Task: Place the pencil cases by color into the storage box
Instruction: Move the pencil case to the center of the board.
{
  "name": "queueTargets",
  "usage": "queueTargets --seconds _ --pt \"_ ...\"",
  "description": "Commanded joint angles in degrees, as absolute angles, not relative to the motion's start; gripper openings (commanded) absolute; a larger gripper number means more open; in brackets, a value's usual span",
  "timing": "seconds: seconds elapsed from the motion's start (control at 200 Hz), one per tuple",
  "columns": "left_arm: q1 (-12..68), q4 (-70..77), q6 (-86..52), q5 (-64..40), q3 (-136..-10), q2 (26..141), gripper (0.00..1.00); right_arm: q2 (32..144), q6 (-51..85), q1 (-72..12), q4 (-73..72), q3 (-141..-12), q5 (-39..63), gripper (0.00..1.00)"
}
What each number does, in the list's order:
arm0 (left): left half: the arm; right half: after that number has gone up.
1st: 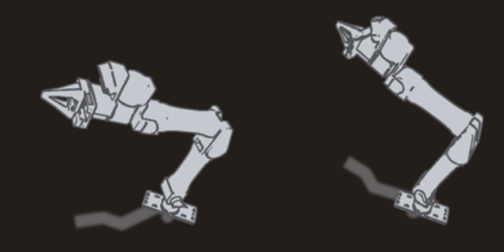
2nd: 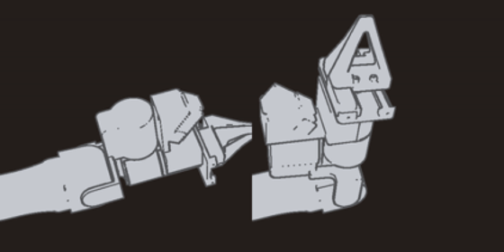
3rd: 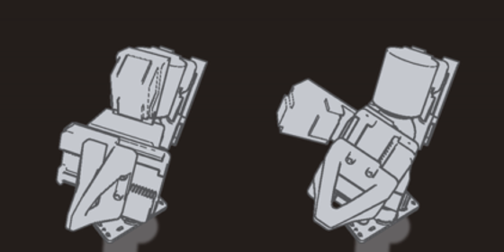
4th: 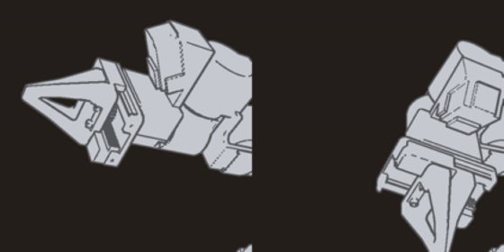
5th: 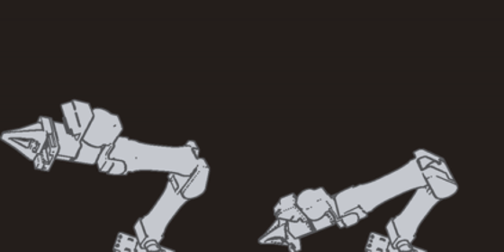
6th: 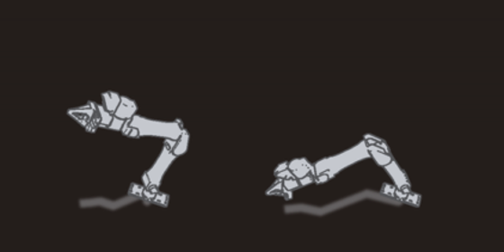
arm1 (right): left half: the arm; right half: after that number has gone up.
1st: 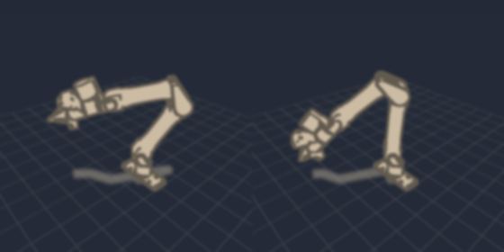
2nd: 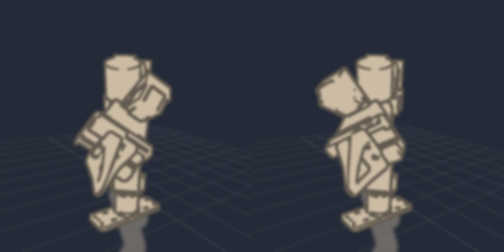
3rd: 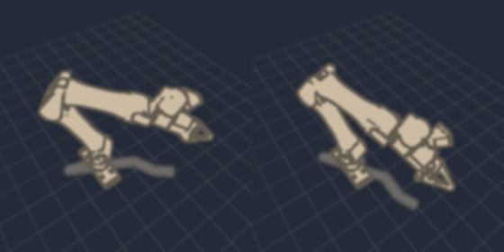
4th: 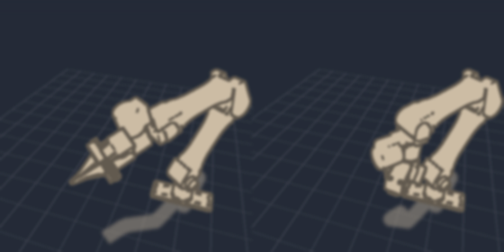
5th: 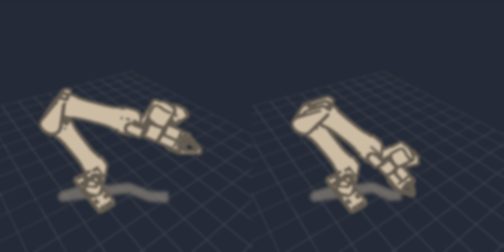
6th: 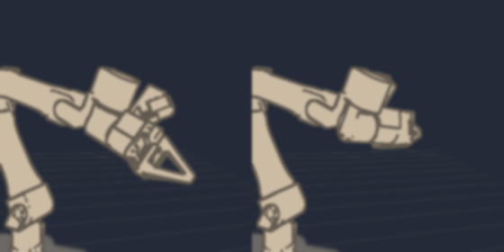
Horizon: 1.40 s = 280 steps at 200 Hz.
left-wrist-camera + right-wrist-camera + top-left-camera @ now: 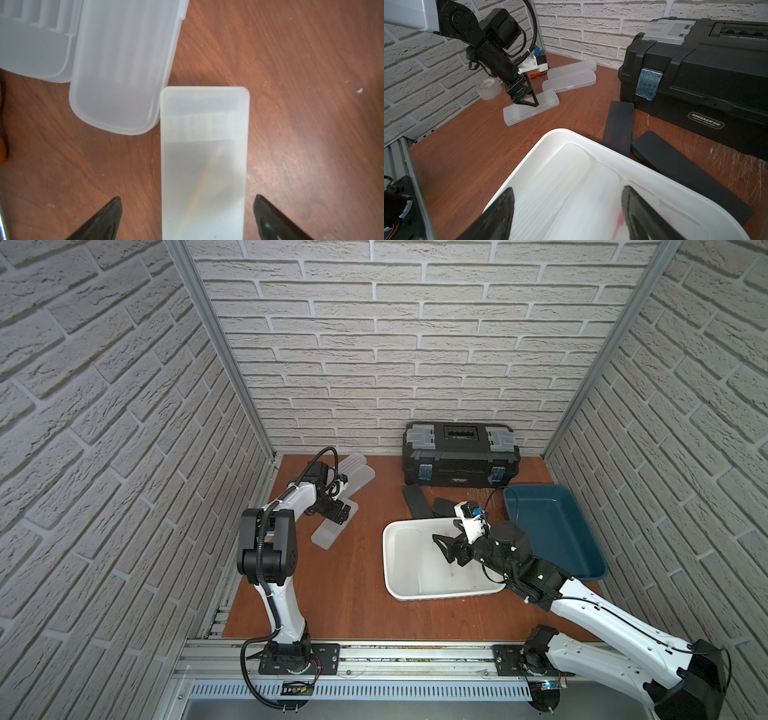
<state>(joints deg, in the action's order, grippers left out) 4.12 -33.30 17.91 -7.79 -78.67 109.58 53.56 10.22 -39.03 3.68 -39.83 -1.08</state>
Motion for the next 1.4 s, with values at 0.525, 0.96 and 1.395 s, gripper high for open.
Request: queueTargets --seconds 0.525,0.96,1.395 --pt "6.0 -35.5 19.5 -7.8 -79.6 112.6 0.98 54.0 9.3 -39.8 1.8 -39.3 -0.2 0.81" --pt "6.6 -40.1 16.4 -7.7 -83.6 115.9 0.91 54.1 9.3 -40.0 2.1 -39.4 -0.5 0.81" --pt "10.7 -49.6 1.3 -2.7 -88.0 119.3 0.79 52.5 10.0 -40.3 2.4 -39.3 -0.4 0.80"
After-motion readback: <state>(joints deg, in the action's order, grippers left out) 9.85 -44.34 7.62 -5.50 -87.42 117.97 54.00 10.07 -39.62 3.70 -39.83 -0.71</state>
